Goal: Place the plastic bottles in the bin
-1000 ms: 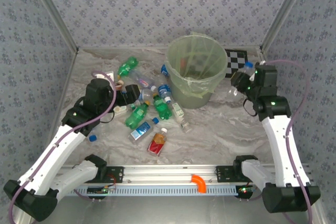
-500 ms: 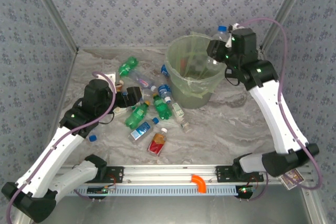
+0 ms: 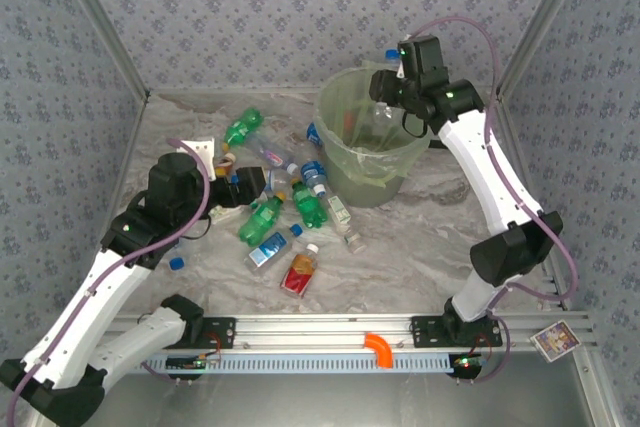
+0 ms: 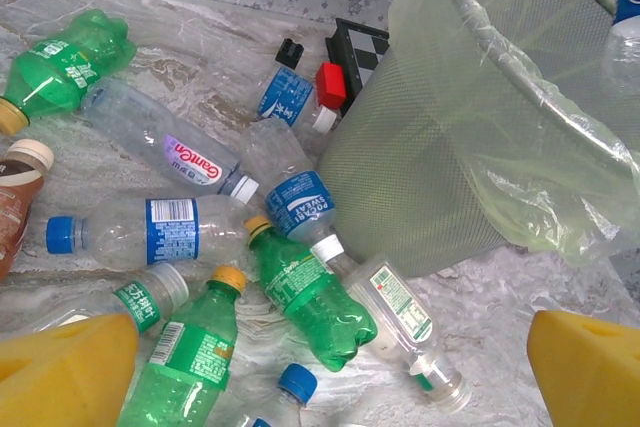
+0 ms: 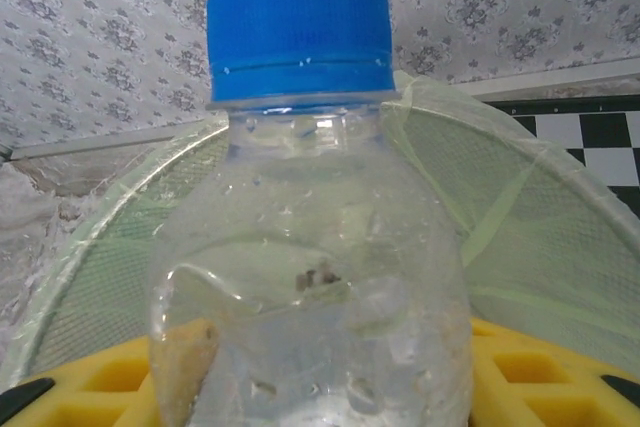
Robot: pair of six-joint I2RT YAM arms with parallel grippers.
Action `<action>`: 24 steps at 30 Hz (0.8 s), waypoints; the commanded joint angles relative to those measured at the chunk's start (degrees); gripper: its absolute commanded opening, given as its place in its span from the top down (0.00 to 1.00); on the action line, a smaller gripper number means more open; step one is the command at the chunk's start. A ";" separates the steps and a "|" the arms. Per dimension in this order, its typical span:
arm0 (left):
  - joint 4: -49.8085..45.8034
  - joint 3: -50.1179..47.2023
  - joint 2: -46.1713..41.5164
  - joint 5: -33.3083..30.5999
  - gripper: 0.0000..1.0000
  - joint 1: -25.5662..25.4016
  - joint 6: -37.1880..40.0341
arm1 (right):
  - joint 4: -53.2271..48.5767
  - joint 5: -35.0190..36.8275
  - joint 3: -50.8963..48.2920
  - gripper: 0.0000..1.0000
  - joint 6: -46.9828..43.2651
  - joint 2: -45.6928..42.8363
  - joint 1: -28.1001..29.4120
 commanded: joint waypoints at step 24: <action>-7.78 -1.16 3.00 -10.39 0.00 -10.43 -3.25 | 1.69 1.36 -25.90 0.00 2.81 -30.93 -0.02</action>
